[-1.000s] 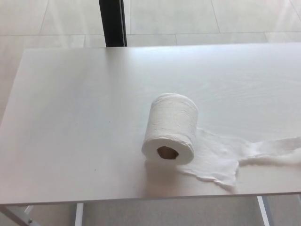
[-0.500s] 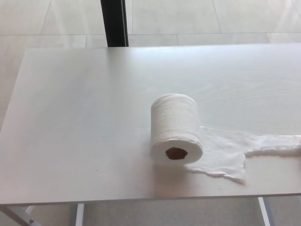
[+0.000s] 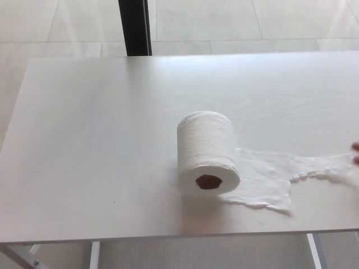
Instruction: A toilet paper roll is kept in the middle of the desk infront of the robot. The robot places its left hand on the top of the toilet paper roll to hold it still and uses its right hand to tear off a piece of toilet paper from it and hands the paper to a person
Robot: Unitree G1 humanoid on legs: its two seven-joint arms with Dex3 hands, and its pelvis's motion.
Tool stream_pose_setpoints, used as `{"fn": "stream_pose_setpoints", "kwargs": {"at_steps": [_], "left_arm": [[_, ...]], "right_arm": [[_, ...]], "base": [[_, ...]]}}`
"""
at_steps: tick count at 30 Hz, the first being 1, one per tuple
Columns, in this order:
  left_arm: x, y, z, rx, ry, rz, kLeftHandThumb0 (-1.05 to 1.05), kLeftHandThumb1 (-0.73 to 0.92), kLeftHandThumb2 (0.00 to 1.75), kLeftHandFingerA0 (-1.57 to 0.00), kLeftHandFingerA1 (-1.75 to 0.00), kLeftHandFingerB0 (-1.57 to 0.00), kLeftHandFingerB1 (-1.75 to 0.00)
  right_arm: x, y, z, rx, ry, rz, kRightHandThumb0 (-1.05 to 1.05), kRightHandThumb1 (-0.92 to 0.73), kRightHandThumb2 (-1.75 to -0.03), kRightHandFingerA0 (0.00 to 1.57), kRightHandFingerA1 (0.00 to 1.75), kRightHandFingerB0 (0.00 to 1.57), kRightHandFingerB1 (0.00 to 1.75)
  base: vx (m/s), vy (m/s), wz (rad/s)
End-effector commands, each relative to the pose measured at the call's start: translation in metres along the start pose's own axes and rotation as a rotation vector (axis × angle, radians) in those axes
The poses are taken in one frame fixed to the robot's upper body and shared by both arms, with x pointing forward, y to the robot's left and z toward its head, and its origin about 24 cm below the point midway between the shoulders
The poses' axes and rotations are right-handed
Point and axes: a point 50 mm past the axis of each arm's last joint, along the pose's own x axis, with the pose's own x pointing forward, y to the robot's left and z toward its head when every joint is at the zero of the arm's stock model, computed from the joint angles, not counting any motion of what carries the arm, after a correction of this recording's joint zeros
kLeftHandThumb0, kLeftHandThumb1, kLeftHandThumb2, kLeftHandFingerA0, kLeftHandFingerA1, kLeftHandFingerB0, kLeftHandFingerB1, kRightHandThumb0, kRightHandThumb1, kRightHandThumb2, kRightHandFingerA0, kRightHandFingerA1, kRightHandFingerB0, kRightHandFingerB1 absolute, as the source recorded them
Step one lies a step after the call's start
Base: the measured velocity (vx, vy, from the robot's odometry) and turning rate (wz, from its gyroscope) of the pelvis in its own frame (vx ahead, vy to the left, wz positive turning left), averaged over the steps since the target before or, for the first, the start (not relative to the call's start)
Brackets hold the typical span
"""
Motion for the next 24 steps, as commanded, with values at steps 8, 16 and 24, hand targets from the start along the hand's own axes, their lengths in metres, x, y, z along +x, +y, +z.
{"fn": "stream_pose_setpoints", "kwargs": {"at_steps": [8, 16, 24], "left_arm": [[0.0002, 0.0065, -0.001, -0.014, -0.006, 0.03, -0.18, 0.92, 1.11, -0.1, -0.64, 0.0, -0.4], [0.0004, 0.0069, -0.001, -0.009, -0.005, 0.029, -0.18, 0.92, 1.11, -0.1, -0.64, 0.0, -0.4], [0.0006, 0.0099, -0.0008, -0.008, -0.008, 0.035, -0.18, 0.92, 1.11, -0.1, -0.64, 0.0, -0.4]], "right_arm": [[0.0063, -0.0063, -0.0008, -0.011, -0.017, -0.037, -0.58, -0.69, -0.61, 0.62, 1.08, 0.45, 0.8], [0.0042, -0.0064, -0.0017, -0.013, -0.012, -0.034, -0.58, -0.69, -0.61, 0.62, 1.08, 0.45, 0.8], [0.0036, -0.0049, -0.0009, -0.008, -0.012, -0.035, -0.58, -0.69, -0.61, 0.62, 1.08, 0.45, 0.8]], "base": [[0.0, 0.0, 0.0], [0.0, 0.0, 0.0], [0.0, 0.0, 0.0]]}}
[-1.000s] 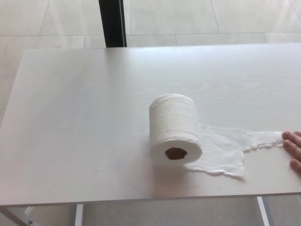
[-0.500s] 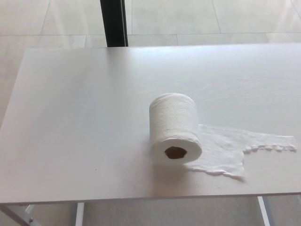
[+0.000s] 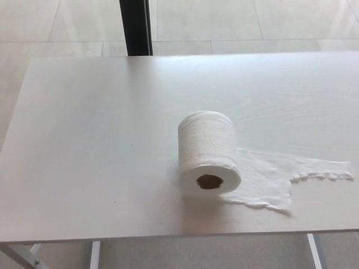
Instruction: A toilet paper roll is kept in the middle of the desk infront of the robot. The robot places its left hand on the top of the toilet paper roll to hold it still and uses its right hand to tear off a piece of toilet paper from it and hands the paper to a person
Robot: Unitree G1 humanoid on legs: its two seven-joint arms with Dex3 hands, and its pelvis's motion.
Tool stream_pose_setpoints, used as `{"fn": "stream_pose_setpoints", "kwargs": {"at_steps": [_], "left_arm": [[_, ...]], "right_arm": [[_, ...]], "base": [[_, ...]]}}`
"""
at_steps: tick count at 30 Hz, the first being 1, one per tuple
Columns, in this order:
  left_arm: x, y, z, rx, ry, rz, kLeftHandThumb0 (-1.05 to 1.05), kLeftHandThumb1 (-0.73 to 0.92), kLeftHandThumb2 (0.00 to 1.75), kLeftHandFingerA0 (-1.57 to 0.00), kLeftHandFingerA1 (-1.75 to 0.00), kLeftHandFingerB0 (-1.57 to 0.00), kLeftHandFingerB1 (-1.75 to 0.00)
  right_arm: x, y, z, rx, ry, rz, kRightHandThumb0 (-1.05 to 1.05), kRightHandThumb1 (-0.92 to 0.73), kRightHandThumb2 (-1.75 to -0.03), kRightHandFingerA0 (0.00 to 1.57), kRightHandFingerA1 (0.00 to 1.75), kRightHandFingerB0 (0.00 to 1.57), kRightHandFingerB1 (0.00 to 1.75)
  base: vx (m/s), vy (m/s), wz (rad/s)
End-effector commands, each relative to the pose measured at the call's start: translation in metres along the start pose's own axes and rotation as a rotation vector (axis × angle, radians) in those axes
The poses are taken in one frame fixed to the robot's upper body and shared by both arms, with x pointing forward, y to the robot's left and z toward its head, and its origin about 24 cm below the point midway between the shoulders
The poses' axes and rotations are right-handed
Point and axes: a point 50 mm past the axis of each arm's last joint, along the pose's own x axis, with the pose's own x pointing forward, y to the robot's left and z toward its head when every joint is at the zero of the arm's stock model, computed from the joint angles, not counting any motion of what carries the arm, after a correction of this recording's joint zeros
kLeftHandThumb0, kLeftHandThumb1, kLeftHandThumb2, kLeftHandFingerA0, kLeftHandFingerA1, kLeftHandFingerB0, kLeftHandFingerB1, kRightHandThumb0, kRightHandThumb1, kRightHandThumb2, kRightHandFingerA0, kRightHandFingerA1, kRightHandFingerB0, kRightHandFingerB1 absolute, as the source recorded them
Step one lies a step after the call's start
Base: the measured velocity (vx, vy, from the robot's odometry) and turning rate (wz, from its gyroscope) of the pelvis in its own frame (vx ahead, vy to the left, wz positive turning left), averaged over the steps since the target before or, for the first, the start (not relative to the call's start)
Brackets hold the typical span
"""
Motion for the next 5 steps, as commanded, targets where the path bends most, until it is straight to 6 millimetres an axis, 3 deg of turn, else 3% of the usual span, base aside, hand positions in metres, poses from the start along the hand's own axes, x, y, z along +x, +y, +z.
{"fn": "stream_pose_setpoints", "kwargs": {"at_steps": [1, 5], "left_arm": [[-0.0005, 0.0082, -0.002, 0.001, -0.005, 0.027, -0.18, 0.92, 1.11, -0.1, -0.64, 0.0, -0.4], [-0.0005, 0.0092, -0.0018, 0.004, -0.006, 0.028, -0.18, 0.92, 1.11, -0.1, -0.64, 0.0, -0.4]], "right_arm": [[0.0035, -0.0056, -0.0017, -0.009, -0.003, -0.032, -0.58, -0.69, -0.61, 0.62, 1.08, 0.45, 0.8], [0.002, -0.0053, -0.0021, -0.008, 0.0, -0.031, -0.58, -0.69, -0.61, 0.62, 1.08, 0.45, 0.8]], "base": [[0.0, 0.0, 0.0], [0.0, 0.0, 0.0]]}}
